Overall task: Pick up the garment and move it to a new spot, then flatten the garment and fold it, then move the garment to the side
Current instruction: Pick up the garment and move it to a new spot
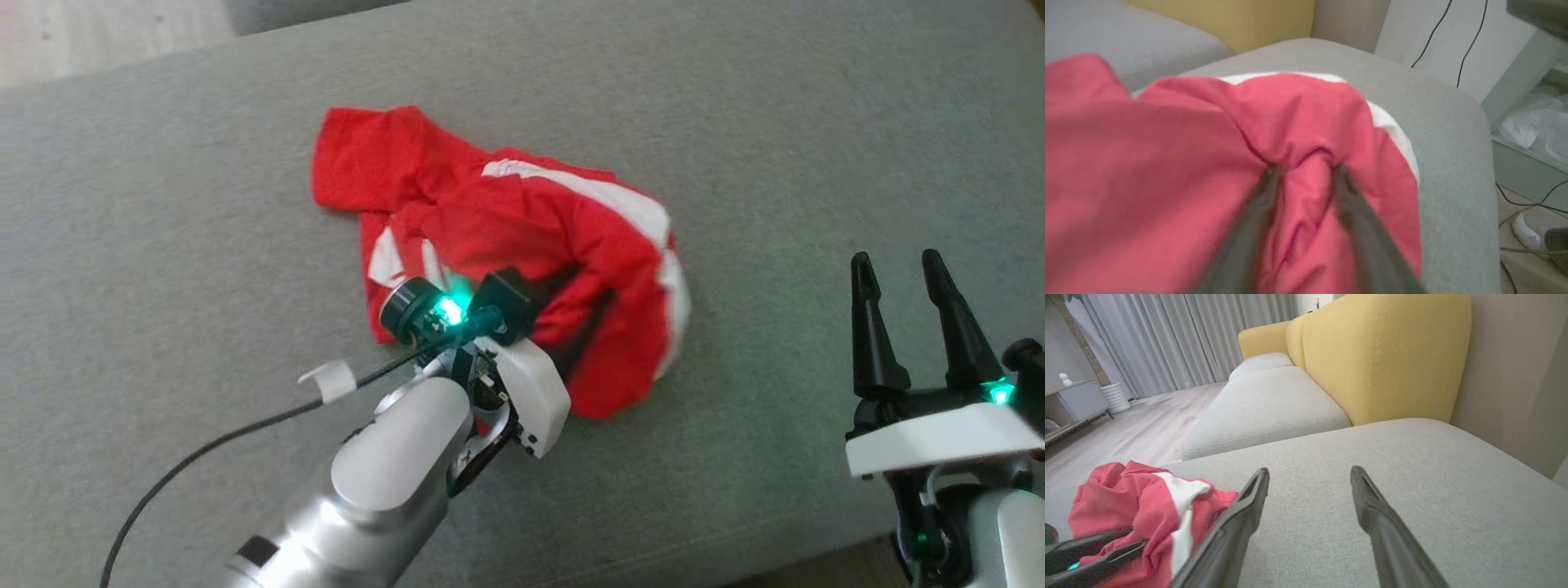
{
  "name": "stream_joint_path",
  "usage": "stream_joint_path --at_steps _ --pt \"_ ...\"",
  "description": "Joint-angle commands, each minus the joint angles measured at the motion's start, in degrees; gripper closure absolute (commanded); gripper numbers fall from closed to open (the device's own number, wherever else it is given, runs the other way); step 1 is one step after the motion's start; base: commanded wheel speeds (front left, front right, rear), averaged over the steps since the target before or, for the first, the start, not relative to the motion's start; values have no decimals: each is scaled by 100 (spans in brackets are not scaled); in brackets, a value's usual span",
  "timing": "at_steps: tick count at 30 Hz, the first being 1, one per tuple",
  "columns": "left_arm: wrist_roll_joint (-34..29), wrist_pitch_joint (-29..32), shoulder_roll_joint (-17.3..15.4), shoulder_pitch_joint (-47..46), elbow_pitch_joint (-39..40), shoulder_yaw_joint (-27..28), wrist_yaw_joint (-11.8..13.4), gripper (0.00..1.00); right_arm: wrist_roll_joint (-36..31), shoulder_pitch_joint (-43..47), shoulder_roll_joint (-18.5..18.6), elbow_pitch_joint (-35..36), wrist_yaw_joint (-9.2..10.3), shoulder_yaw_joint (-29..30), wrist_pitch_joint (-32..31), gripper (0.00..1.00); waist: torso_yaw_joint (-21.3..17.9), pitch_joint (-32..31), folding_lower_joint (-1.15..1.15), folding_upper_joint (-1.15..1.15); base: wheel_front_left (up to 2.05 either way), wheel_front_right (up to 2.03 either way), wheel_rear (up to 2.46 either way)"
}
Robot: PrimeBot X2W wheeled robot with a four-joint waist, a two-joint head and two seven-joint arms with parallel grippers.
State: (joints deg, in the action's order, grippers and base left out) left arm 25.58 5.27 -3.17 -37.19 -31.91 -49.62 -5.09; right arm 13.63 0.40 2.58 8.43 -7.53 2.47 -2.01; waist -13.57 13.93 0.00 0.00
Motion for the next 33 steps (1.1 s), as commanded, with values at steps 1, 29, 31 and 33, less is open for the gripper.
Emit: stream_joint_path --at_steps 1,29,31,33 --pt "-29 -240 5 -183 228 159 44 0 -15 -224 31 174 4 -105 34 0 191 -110 0 0 0 0 0" --pt "697 -1815 -2016 1767 1810 2589 1698 0 -287 135 30 451 4 -18 -511 0 1628 -658 0 0 0 0 0" --pt "772 -1728 -2153 1934 1966 2631 1669 0 -294 188 30 455 4 -28 -547 0 1634 -707 0 0 0 0 0" --pt "911 -1610 -2239 2119 2152 2664 1611 0 -297 245 30 456 4 -45 -584 0 1628 -762 0 0 0 0 0"
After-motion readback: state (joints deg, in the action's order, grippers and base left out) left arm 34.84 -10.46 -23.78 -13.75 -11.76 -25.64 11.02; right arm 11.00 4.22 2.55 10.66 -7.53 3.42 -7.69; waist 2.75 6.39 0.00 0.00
